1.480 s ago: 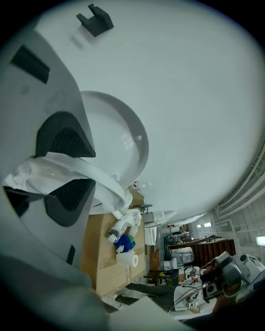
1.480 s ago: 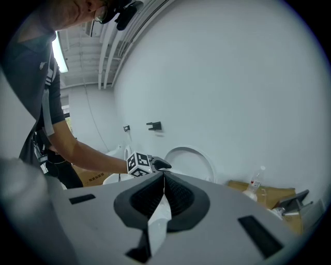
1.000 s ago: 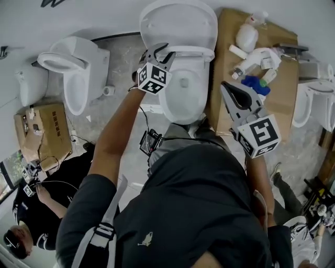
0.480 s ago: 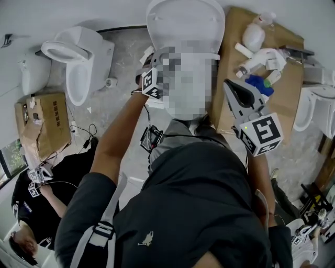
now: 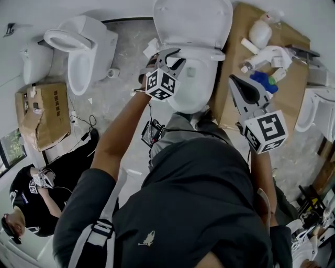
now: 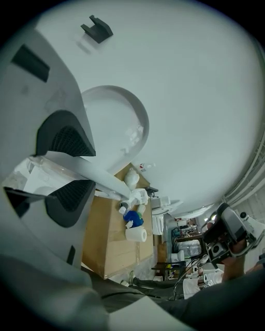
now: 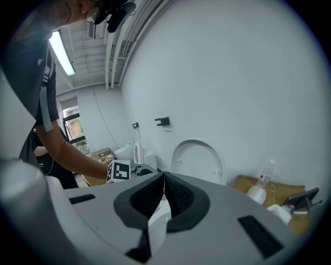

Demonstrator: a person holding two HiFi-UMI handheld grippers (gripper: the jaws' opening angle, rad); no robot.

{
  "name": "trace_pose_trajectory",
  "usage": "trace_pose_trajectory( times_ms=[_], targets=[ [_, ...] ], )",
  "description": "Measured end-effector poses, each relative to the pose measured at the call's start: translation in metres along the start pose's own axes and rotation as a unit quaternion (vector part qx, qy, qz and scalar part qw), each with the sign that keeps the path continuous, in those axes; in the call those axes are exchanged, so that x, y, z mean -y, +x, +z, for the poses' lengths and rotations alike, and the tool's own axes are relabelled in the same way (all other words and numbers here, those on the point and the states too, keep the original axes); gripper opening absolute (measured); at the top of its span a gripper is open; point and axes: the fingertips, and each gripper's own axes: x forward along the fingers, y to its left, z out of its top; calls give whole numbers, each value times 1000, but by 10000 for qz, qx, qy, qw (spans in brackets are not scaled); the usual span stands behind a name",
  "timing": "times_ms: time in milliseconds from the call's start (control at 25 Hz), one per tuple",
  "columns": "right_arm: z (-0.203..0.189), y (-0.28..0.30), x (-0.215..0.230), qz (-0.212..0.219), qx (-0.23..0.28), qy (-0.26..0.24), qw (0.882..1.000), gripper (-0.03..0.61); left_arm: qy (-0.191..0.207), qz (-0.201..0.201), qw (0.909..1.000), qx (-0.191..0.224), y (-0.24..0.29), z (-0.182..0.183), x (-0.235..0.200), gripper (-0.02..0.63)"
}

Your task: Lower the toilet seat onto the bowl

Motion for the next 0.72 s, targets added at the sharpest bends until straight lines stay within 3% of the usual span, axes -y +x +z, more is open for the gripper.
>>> trace_pose_trajectory(
  times_ms=[400, 720],
  targets=[
    [-12, 0, -21, 127, -101, -60, 9998, 8, 103, -365, 9992, -131, -21, -22, 51, 141],
    [-26, 4, -44, 342, -277, -152, 9989, 8, 190, -882, 9953, -346, -38, -51, 111, 141]
  ],
)
